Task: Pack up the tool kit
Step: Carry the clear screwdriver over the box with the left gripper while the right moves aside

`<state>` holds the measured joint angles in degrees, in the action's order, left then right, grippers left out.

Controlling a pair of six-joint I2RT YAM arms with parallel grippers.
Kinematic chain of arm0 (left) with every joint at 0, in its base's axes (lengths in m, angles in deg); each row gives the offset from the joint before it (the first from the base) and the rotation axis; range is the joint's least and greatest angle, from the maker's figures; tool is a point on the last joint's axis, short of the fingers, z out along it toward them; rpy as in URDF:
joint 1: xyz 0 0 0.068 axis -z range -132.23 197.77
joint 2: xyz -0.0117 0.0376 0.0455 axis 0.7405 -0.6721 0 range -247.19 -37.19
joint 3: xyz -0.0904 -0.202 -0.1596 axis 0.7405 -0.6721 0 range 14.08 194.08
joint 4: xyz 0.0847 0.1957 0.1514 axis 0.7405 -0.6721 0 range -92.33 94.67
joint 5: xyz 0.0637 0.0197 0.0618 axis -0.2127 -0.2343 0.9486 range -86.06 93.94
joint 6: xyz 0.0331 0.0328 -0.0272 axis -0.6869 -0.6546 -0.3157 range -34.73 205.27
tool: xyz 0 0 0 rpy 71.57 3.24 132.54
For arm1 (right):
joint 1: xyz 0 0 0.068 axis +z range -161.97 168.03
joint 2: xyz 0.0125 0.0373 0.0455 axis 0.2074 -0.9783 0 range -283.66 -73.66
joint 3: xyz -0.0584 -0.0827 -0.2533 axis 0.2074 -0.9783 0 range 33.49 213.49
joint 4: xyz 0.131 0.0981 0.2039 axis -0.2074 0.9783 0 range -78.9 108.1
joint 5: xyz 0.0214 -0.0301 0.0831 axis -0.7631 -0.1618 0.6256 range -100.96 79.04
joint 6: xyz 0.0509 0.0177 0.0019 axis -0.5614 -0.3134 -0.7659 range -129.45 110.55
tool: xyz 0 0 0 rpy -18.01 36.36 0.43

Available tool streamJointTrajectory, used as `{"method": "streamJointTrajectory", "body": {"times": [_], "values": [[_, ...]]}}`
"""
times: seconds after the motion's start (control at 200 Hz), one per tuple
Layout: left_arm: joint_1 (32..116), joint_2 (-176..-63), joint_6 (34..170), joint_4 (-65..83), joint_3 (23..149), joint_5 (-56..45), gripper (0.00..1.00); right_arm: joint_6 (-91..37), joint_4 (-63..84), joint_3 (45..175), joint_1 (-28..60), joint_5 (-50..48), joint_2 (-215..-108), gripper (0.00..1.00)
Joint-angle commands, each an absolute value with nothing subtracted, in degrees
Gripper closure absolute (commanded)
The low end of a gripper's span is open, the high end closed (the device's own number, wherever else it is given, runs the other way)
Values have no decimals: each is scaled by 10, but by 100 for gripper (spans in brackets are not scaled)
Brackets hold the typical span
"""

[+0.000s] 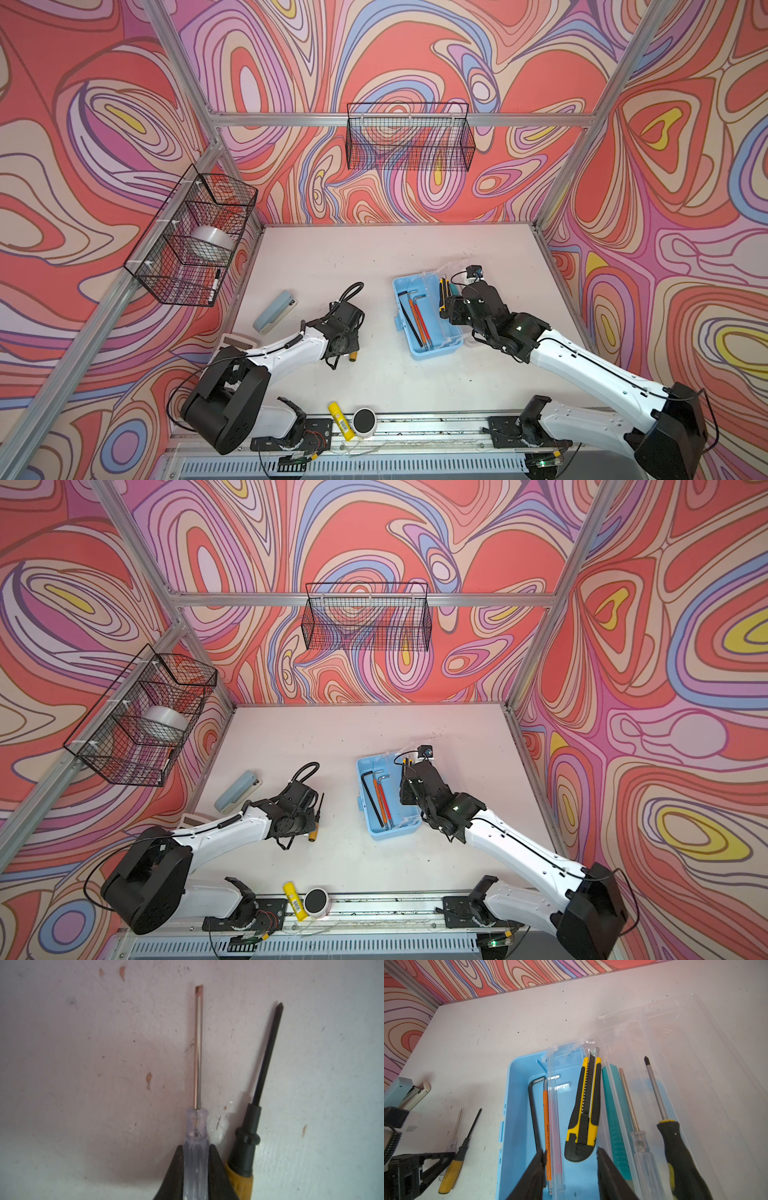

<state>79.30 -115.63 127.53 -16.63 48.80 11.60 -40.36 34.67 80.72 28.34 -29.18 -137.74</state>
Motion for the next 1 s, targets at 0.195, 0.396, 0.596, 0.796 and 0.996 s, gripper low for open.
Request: {"method": "streamJointTrajectory", "body": {"times": [0.195,0.396,0.596,0.796,0.996], "values": [[796,-1142,1268,-198,493,144,89,-395,337,802,285,-304,-1383,58],[795,-1102,1261,-236,517,163,89,-394,330,803,285,-306,-1380,58],[805,-1008,1281,-230,558,90,91,-382,342,818,284,-335,-1348,58],[877,-998,1319,-127,620,54,90,-373,368,843,284,-369,-1297,58],[942,-1120,1339,7,701,33,91,-376,394,853,284,-411,-1236,59]]}}
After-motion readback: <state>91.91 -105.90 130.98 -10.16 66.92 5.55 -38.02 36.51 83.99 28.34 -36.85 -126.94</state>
